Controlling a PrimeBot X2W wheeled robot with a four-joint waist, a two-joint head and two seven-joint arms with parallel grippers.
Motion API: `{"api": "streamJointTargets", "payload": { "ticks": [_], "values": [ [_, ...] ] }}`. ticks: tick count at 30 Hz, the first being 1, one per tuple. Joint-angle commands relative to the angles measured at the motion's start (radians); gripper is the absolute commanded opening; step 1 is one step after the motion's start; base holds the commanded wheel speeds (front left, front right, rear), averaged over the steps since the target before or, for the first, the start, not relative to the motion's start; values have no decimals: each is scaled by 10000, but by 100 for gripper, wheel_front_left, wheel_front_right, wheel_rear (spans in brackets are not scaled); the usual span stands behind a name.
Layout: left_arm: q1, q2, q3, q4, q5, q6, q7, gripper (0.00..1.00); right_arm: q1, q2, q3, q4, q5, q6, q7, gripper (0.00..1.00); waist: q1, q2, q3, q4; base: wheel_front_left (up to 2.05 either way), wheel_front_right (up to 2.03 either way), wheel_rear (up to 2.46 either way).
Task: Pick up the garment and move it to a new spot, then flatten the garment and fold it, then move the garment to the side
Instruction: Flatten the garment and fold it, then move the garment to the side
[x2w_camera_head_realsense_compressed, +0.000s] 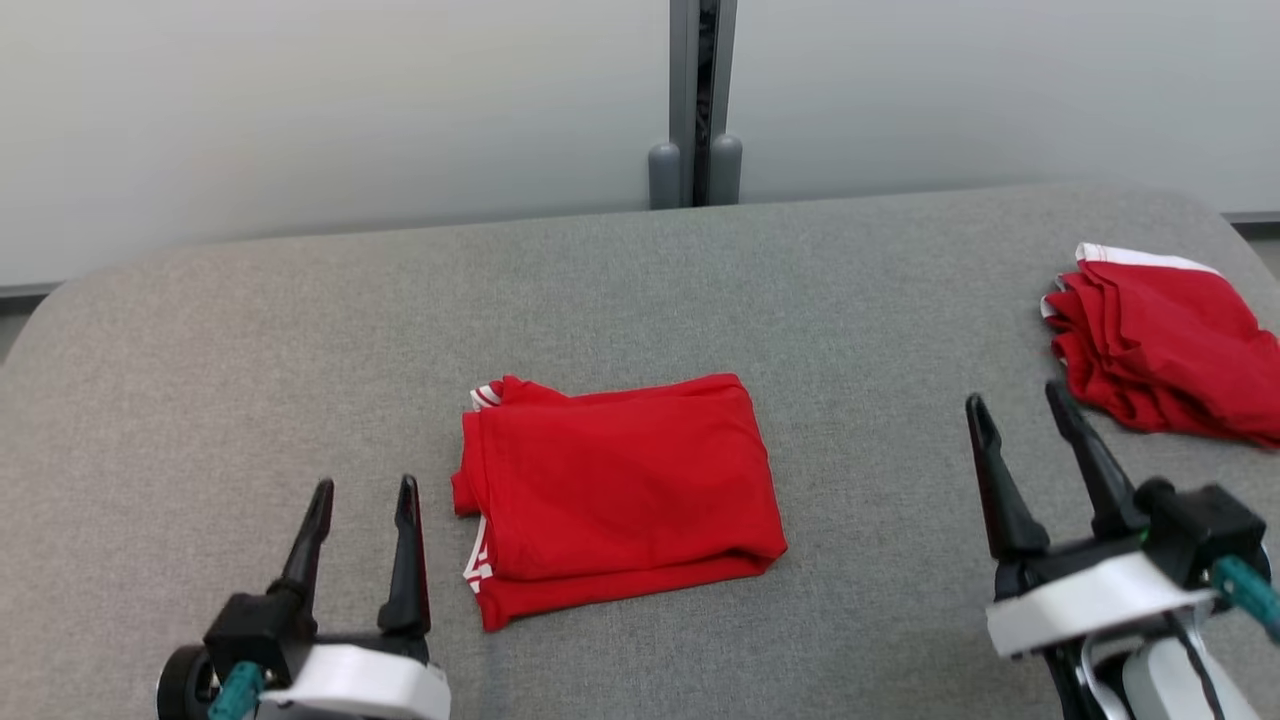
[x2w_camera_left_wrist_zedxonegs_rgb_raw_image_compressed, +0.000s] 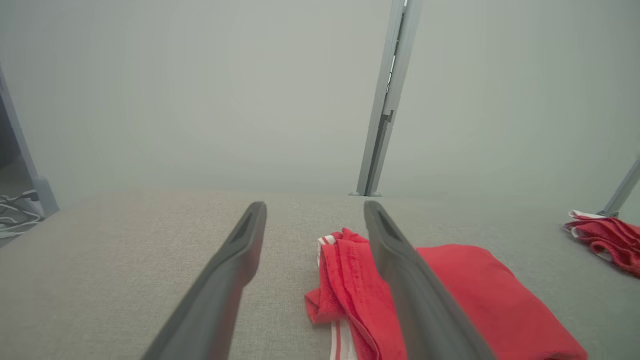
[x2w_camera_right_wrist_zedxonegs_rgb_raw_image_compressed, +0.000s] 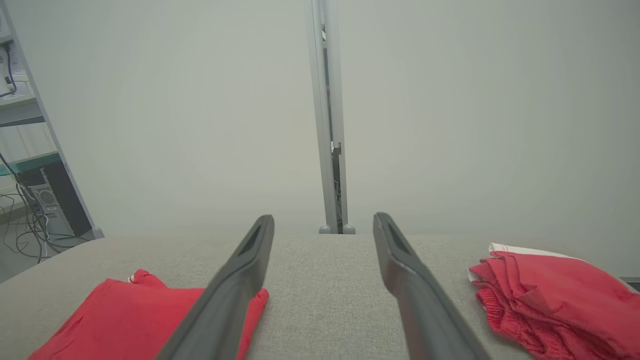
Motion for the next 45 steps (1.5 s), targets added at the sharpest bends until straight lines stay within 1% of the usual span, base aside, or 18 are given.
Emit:
{"api": "streamJointTargets", "payload": {
  "ticks": [1,4,8,12,23,27,30,33,34,36,39,42,45],
  "values": [
    [226,46,11,-54,194,-95,-37,100,386,3,-69,-203,-109,25,-46,100,0,-1,-210,15,0,0,0],
    [524,44,-76,-343,613,-286,-38,100,1111,132,-239,-634,-217,25,-46,100,0,-1,-412,92,0,0,0],
    [951,43,-88,-723,692,-313,-37,100,1936,234,-339,-1045,-287,25,-47,100,0,-1,-560,175,0,0,0],
    [1238,46,-122,-946,838,-331,-37,100,2440,363,-331,-1190,-389,25,-47,100,0,-1,-620,235,0,0,0],
    [1280,46,-136,-983,1031,-321,-38,100,2573,437,-159,-1174,-476,25,-47,100,0,-1,-584,316,0,0,0],
    [1195,44,-212,-911,1076,-335,-38,100,2306,458,-45,-842,-141,25,-47,100,0,-1,-510,426,0,0,0],
    [1058,47,-380,-838,1090,-366,-38,100,1765,489,361,199,1047,25,-47,100,0,-1,-407,649,0,0,0],
    [977,46,-498,-821,1088,-375,-38,100,1025,551,720,1299,2796,25,-47,100,0,-1,-271,835,0,0,0],
    [928,47,-529,-824,1087,-388,-38,100,705,581,853,1663,3565,25,17,100,0,-1,-210,903,0,0,0],
    [798,44,-618,-865,1100,-423,-38,100,30,594,1158,2226,4902,25,351,100,0,-1,-33,1055,0,0,0],
    [665,44,-832,-877,1084,-457,-38,100,-857,433,1524,3099,6585,25,1116,100,0,-1,234,1351,0,0,0],
    [379,47,-1031,-869,1029,-454,-38,100,-1642,225,1778,3797,7732,25,1692,100,0,-1,515,1681,0,0,0],
    [206,46,-1166,-852,988,-415,-38,100,-2188,43,2149,4481,8254,25,1936,100,0,-1,730,1959,0,0,0]
  ]
}}
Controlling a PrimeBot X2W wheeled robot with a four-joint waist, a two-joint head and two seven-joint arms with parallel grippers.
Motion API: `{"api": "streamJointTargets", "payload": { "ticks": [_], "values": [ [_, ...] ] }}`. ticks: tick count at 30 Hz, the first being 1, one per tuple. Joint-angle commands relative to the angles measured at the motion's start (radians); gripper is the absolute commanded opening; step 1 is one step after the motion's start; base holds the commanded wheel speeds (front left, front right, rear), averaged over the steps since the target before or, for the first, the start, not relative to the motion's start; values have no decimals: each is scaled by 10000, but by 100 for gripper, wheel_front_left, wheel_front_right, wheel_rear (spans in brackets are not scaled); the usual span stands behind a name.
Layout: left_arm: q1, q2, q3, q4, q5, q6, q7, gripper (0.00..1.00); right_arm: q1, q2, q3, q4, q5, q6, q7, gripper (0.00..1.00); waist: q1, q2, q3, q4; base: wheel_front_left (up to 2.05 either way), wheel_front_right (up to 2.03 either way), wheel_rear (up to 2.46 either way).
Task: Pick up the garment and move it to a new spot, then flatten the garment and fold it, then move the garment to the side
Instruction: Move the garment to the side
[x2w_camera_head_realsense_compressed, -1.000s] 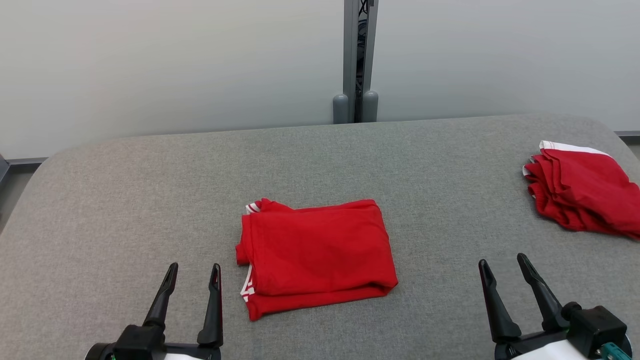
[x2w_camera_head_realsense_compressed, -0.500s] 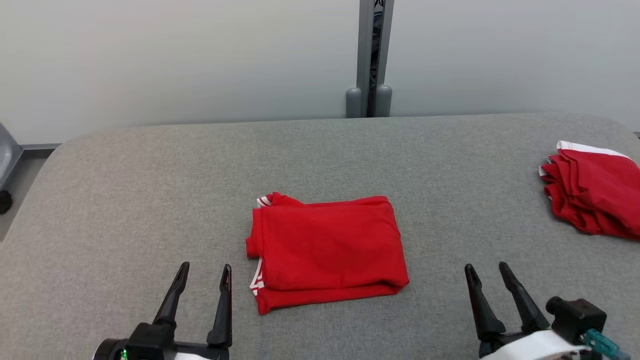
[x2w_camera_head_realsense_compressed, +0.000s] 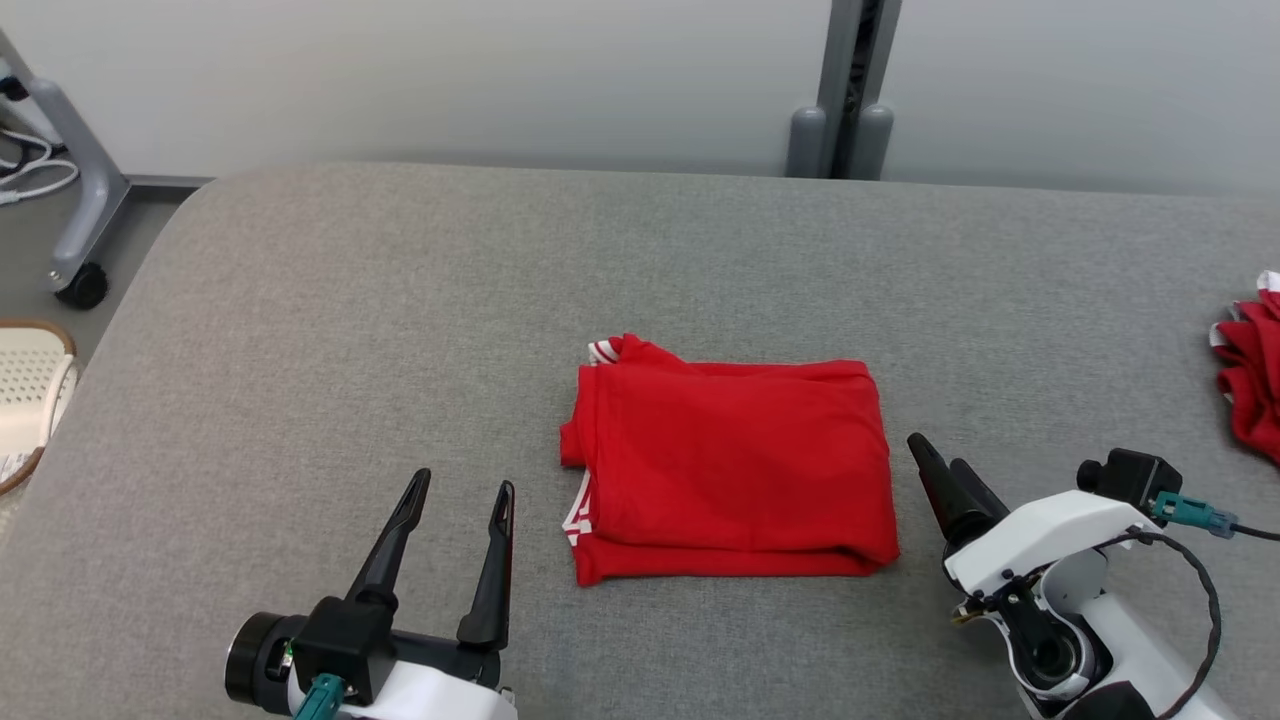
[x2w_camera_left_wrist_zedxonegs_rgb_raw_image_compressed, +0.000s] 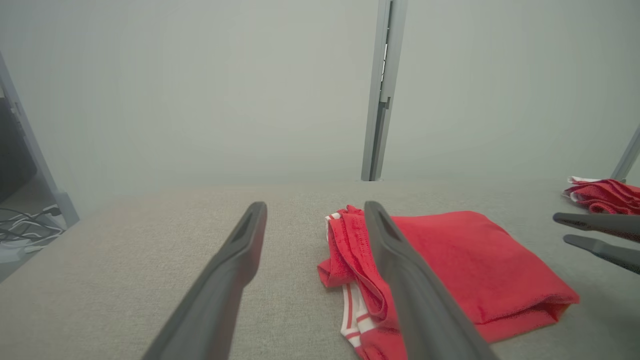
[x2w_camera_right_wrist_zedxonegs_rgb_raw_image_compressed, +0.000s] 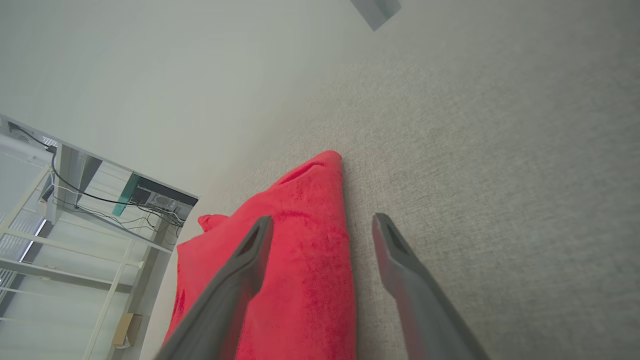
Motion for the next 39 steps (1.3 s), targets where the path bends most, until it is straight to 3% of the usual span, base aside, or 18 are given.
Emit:
{"api": "streamJointTargets", "payload": {
  "ticks": [1,10,12,14,15,17,18,19,26,33,39],
  "values": [
    [-201,40,-31,-4,-34,47,-40,100,-252,-127,166,335,199,25,12,100,0,0,313,351,0,0,0],
    [-551,37,-145,-20,-115,102,-40,100,-689,-157,959,1346,1402,25,88,100,0,0,667,767,0,0,0],
    [-570,40,-148,-30,-162,104,-40,100,-759,-172,1206,1460,1435,25,-55,91,0,0,725,809,0,0,0],
    [-638,37,-162,-60,-180,95,-40,100,-875,-99,1302,1545,1688,25,-64,53,0,0,853,831,0,0,0],
    [-638,37,-162,-60,-180,95,-40,100,-875,-99,1302,1545,1688,25,-64,53,0,0,853,831,0,0,0],
    [-747,40,-179,-94,-175,92,-40,100,-1045,-145,1497,1644,1749,25,-134,35,0,0,970,846,0,0,0],
    [-780,39,-190,-104,-165,86,-40,100,-1104,-153,1583,1668,1797,25,-155,24,0,0,1022,854,0,0,0],
    [-798,41,-203,-108,-146,71,-40,100,-1181,-198,1681,1675,1773,25,-231,0,0,0,1072,865,0,0,0],
    [-933,39,-81,-228,-95,147,-40,100,-1878,-832,2514,1642,1151,25,-1252,0,0,0,1325,779,0,0,0],
    [-1048,37,-19,-461,312,-35,-39,100,-2959,-1242,3569,1701,-530,17,-1936,0,0,0,1669,130,0,0,0],
    [-1375,43,27,-677,658,-255,-40,100,-3534,-1098,2804,1165,-2104,17,-1966,0,0,0,2158,-837,0,0,0]
  ]
}}
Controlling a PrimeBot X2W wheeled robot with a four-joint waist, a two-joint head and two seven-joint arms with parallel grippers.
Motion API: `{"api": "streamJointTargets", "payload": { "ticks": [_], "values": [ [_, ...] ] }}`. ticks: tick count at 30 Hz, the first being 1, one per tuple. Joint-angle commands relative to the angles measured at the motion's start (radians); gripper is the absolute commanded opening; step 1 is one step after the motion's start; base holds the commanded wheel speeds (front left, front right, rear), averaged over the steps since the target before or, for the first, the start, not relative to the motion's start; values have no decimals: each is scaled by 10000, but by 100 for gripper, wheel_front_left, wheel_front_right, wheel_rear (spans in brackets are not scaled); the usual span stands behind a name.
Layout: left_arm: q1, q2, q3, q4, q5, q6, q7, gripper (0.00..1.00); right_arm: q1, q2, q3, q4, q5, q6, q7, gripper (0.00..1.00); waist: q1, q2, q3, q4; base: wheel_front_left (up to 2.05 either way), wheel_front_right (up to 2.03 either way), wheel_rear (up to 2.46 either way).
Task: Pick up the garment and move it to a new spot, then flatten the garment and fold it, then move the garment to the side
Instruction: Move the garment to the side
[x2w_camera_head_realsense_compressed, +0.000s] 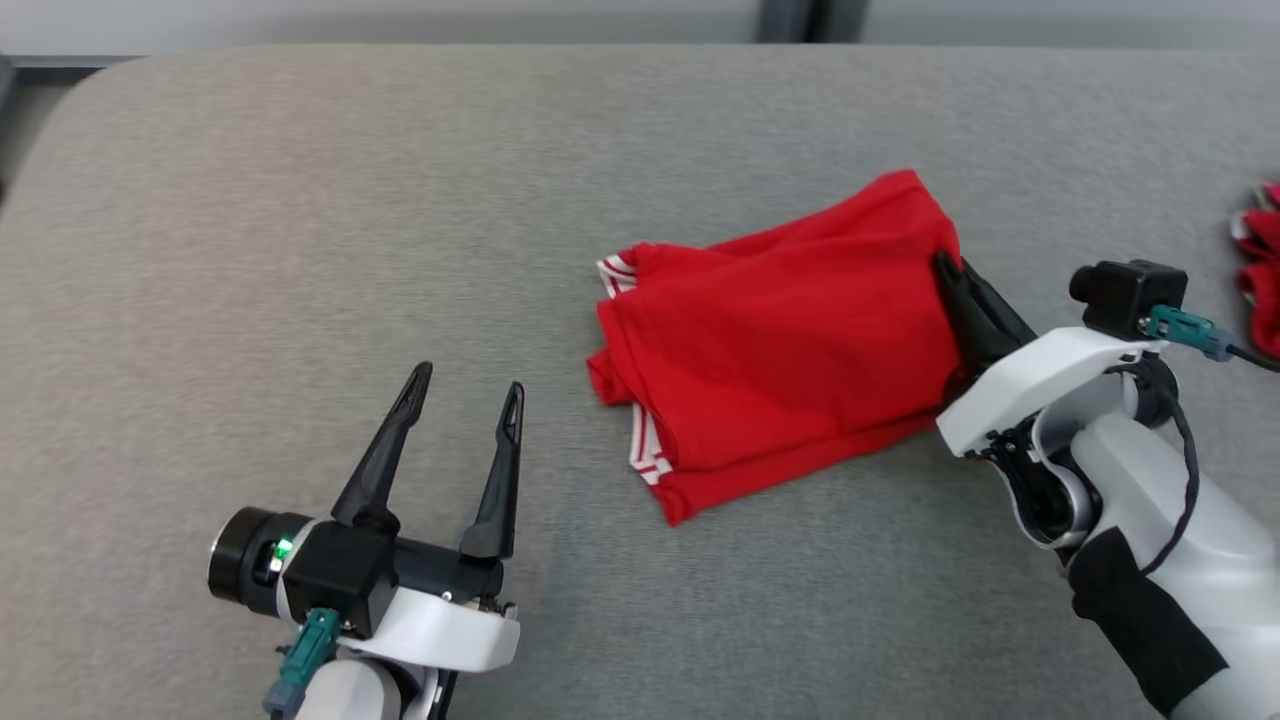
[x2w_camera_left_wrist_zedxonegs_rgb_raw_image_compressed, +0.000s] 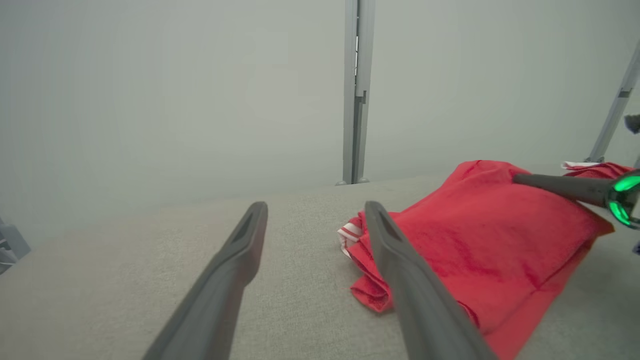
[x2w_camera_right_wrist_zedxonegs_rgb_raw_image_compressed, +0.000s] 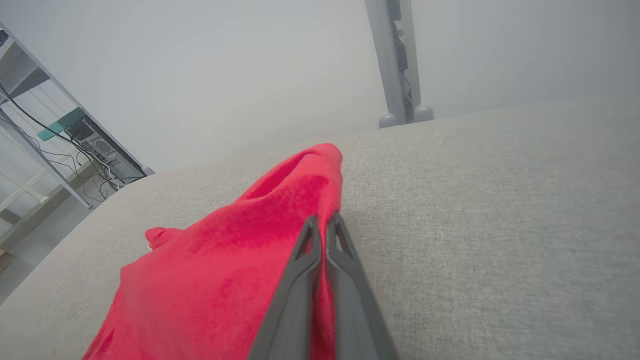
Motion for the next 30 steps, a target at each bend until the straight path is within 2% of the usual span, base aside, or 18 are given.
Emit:
{"api": "streamJointTargets", "payload": {
  "ticks": [1,9,19,25,30],
  "values": [
    [-197,59,74,-63,91,-86,-37,100,-24,90,-132,-146,-281,6,-61,0,0,0,346,-579,0,0,0],
    [-501,286,203,-150,458,-338,-38,100,368,773,-1178,-908,-1645,8,-59,0,0,0,583,-2041,0,0,0],
    [-633,588,137,-145,688,-536,-38,100,813,1301,-1734,-1339,-2338,8,-60,0,0,0,679,-3690,0,0,0],
    [-737,703,100,-154,751,-576,-38,100,899,1442,-1907,-1373,-2422,6,-59,0,0,0,777,-4189,0,0,0],
    [-938,811,-46,-187,816,-672,-38,100,440,1336,-2170,-1228,-2638,6,-61,0,0,0,997,-4280,0,0,0]
  ]
}}
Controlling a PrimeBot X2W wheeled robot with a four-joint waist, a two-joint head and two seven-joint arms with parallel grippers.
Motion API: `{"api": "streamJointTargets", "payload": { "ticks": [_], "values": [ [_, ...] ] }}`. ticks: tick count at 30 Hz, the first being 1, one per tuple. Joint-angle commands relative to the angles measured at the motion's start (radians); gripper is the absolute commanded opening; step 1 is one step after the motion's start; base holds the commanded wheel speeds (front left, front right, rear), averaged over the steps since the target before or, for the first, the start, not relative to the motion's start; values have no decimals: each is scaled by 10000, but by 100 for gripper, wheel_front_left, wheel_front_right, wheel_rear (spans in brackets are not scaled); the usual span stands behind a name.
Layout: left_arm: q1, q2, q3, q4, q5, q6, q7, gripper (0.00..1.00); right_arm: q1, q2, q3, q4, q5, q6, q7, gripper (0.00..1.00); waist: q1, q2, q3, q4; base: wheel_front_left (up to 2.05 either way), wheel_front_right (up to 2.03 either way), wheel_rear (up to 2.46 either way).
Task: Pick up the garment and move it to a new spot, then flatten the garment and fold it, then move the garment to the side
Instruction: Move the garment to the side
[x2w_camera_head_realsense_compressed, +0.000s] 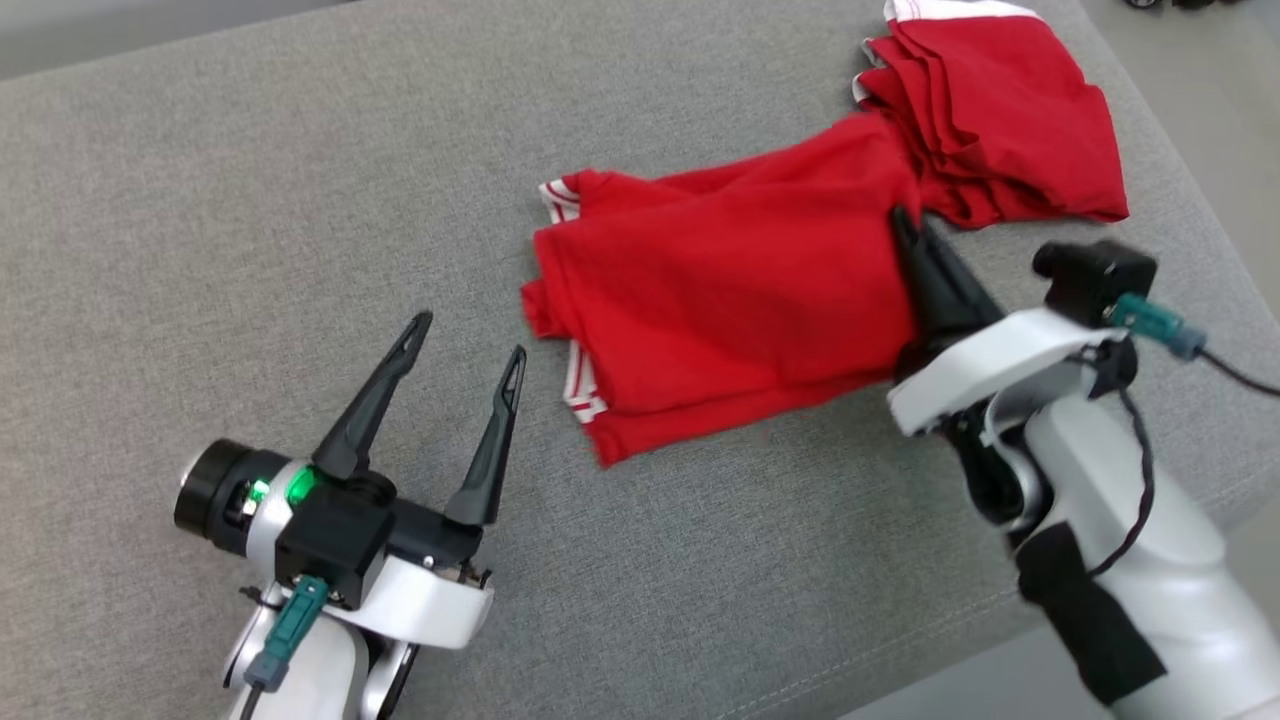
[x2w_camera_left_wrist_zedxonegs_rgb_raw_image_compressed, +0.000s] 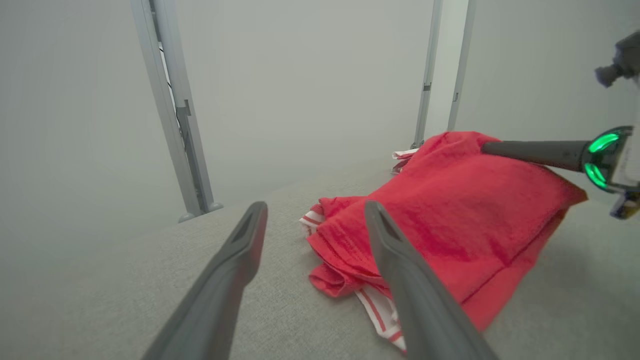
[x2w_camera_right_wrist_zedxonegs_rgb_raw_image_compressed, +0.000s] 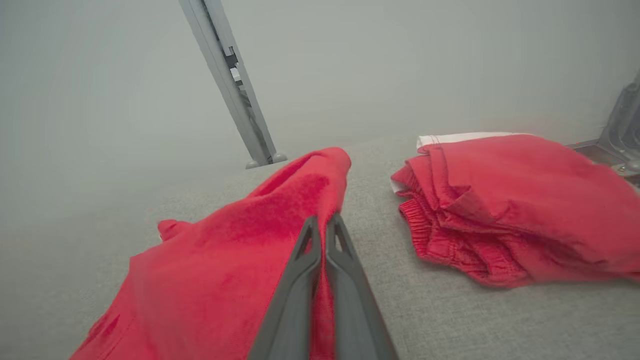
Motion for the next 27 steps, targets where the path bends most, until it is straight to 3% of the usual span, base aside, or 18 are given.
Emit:
{"api": "streamJointTargets", "payload": {
  "ticks": [1,13,22,27],
  "values": [
    [-305,77,-53,-130,58,-94,-40,100,-357,-166,-114,67,-163,6,-53,0,0,0,160,21,0,0,0],
    [-1400,402,-533,-1540,341,-296,-30,100,-2246,-1473,-1161,481,-1601,4,-54,0,0,0,1266,403,0,0,0],
    [-1403,747,-494,-1796,436,-268,251,100,-2785,-2496,-2149,130,-2133,4,-54,0,0,0,1769,337,0,0,0],
    [-1312,871,-519,-1968,448,-250,403,100,-2990,-3011,-2187,460,-2344,4,-52,0,0,0,1969,346,0,0,0]
  ]
}}
